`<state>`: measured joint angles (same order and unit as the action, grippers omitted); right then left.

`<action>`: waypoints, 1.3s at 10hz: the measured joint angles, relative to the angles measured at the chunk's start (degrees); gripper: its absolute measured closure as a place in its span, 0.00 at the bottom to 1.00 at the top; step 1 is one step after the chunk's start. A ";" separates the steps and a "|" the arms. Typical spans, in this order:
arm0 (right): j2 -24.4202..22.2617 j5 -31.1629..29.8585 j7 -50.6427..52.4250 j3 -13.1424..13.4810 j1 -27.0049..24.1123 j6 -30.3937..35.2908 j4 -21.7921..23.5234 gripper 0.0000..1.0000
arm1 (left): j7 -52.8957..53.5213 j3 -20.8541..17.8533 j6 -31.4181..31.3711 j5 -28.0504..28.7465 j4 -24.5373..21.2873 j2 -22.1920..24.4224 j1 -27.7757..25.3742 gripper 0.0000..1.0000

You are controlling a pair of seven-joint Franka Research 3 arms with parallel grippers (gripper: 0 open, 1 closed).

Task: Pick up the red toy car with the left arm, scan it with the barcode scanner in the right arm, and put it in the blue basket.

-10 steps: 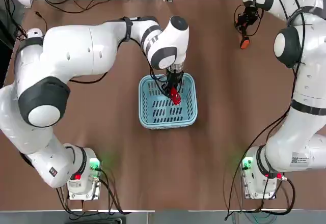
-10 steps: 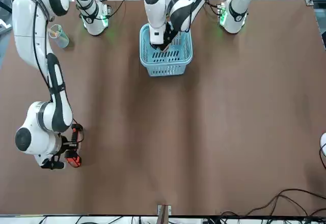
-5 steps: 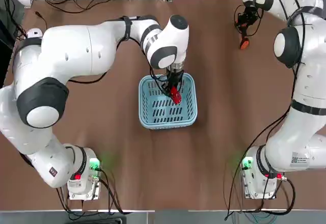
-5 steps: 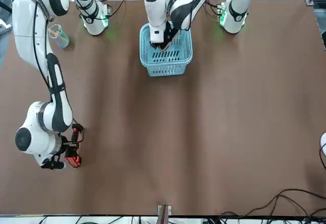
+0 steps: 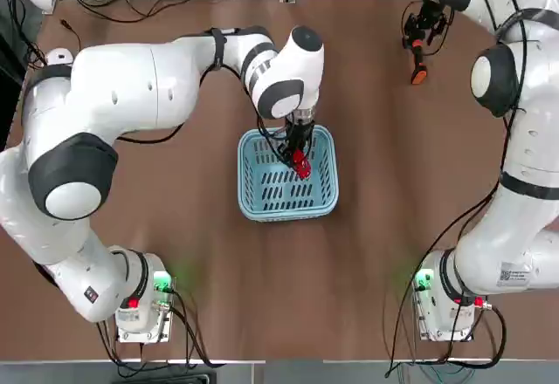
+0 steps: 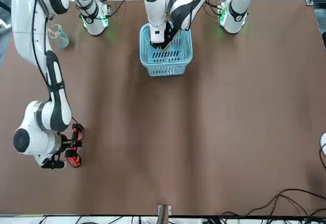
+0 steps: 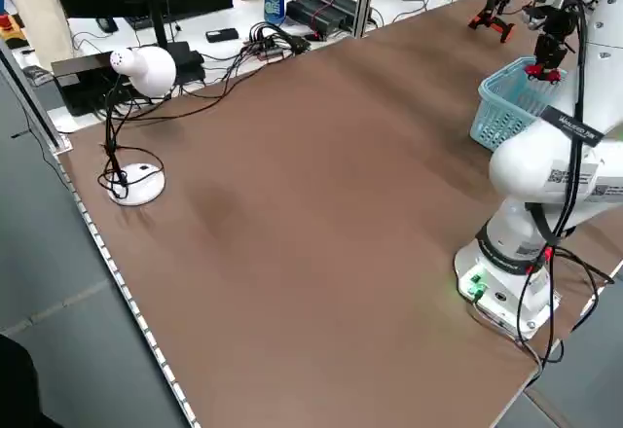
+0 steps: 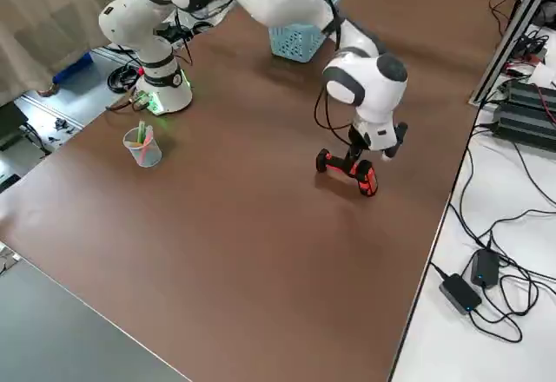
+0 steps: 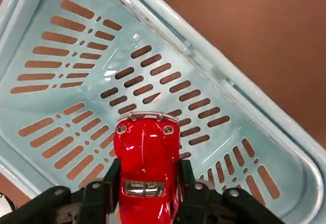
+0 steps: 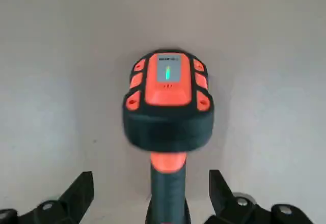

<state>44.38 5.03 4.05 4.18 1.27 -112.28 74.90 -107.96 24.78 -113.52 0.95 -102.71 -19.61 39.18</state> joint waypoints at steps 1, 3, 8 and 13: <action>-2.52 0.00 0.00 0.00 0.00 2.66 -0.80 0.00 | -0.02 0.31 0.00 0.00 -0.06 0.01 0.00 0.51; -8.52 0.02 0.00 0.00 0.00 5.88 -1.48 0.00 | -0.08 0.60 0.00 0.00 -0.25 0.04 0.02 0.51; -18.89 0.03 0.00 -0.01 0.03 11.44 -1.74 0.00 | 0.18 2.12 0.11 1.49 -1.14 0.09 0.12 0.08; -24.63 0.00 -1.14 0.04 1.21 20.79 -5.85 0.00 | 9.82 1.95 4.83 2.13 -0.51 6.15 -5.83 0.00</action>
<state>19.76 5.03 2.91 4.22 2.48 -91.50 69.05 -98.14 26.73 -108.69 3.08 -103.22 -13.46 33.34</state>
